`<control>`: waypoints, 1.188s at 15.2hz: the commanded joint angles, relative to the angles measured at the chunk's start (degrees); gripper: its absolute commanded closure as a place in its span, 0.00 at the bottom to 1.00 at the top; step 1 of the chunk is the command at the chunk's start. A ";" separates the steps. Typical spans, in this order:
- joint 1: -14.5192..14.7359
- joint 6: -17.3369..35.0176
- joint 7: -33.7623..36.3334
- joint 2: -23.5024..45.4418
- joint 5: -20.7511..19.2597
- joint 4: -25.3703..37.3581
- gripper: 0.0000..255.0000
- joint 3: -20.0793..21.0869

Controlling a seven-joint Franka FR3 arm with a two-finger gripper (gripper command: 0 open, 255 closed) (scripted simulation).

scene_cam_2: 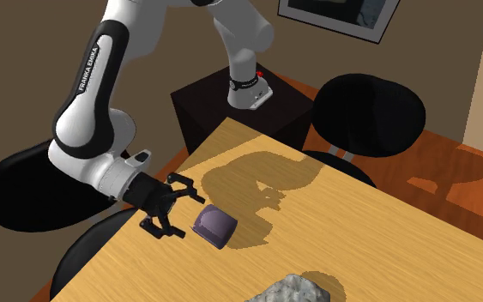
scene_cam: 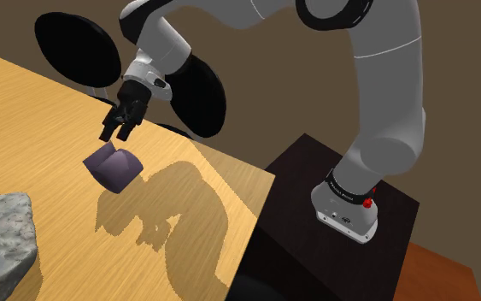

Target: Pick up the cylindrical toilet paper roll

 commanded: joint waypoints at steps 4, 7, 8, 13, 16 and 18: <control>0.34 1.39 -1.84 2.44 0.17 0.05 0.00 -0.18; 0.30 1.42 -2.08 2.73 0.11 0.09 1.00 -0.25; 0.27 1.41 -2.11 2.68 0.11 0.03 1.00 -0.25; 0.15 1.25 -2.13 2.61 0.05 0.00 1.00 -0.31; 0.39 1.52 -2.05 2.75 0.16 0.10 1.00 -0.22; 0.25 1.05 -1.31 1.69 0.20 -0.07 1.00 -0.12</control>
